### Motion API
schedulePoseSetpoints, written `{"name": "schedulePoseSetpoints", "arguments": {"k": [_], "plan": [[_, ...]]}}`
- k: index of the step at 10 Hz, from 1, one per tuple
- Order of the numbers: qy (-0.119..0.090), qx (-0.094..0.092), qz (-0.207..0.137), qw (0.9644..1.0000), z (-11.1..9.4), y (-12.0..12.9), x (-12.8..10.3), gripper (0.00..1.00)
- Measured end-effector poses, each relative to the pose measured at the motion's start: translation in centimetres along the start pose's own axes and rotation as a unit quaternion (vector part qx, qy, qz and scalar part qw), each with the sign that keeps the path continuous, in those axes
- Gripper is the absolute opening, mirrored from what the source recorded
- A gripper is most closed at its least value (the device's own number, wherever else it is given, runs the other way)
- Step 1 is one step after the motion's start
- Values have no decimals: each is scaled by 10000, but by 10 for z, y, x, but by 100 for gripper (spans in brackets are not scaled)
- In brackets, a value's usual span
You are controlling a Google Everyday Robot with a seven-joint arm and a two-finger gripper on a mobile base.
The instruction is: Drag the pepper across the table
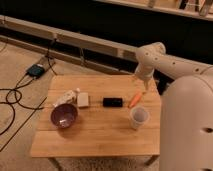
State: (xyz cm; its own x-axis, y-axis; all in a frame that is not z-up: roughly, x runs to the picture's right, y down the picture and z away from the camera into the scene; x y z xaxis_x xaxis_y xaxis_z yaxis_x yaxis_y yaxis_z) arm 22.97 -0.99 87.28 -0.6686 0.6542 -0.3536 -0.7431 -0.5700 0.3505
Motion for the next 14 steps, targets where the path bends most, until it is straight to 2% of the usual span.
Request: {"name": "schedulePoseSetpoints", "arguments": {"k": [3,5,7,11,14], "plan": [[153,-62,666,9976,29,-6,-14,65],[323,-140,1031,9941,47,-10,-26,65],[440,-161,1246,9911,61,-14,-36,65],[676,19,1212,9903,91,-18,-50,65],[816,214,1098,9904,103,-17,-54,65]]}}
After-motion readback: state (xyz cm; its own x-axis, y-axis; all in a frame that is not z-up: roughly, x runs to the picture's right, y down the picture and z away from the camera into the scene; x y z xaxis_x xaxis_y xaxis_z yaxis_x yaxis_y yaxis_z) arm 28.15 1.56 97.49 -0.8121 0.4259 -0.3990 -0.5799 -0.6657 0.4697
